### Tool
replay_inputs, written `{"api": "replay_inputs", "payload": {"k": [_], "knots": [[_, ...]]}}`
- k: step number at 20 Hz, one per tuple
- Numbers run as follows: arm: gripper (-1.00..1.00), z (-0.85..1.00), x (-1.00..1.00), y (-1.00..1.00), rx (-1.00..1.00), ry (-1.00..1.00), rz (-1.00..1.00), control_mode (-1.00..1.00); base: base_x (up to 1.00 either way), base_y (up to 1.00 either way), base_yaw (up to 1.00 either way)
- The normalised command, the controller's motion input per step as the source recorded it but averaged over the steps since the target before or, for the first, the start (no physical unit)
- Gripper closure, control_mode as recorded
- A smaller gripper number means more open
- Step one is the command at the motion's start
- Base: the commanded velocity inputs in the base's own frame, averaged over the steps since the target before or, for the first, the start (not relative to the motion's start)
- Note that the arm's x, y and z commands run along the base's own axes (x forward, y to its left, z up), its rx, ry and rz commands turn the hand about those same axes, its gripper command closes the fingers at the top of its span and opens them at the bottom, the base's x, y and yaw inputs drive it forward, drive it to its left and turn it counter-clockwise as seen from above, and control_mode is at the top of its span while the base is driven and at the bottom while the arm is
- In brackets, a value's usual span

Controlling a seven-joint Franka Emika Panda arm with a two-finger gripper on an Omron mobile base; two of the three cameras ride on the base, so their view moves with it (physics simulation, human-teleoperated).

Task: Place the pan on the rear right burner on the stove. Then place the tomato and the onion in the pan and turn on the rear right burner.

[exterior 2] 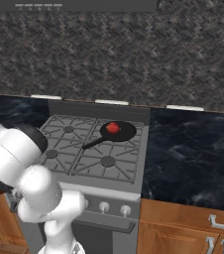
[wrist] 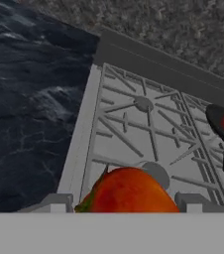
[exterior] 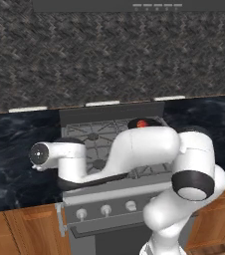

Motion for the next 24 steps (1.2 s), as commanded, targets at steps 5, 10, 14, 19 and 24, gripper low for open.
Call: {"api": "replay_inputs", "payload": {"k": [5,10,14,19,24], "knots": [[1.00,0.81,0.00,-0.20,0.25,-0.02,-0.11,-1.00,0.00,0.00,0.00],[1.00,0.56,0.00,-0.30,0.22,-0.05,-0.11,-1.00,0.00,0.00,0.00],[1.00,0.39,0.02,-0.41,0.18,-0.06,-0.14,-1.00,0.00,0.00,0.00],[1.00,0.27,0.11,-0.56,0.17,-0.03,-0.16,-1.00,0.00,0.00,0.00],[1.00,0.12,0.21,-0.73,0.17,-0.03,-0.17,-1.00,0.00,0.00,0.00]]}}
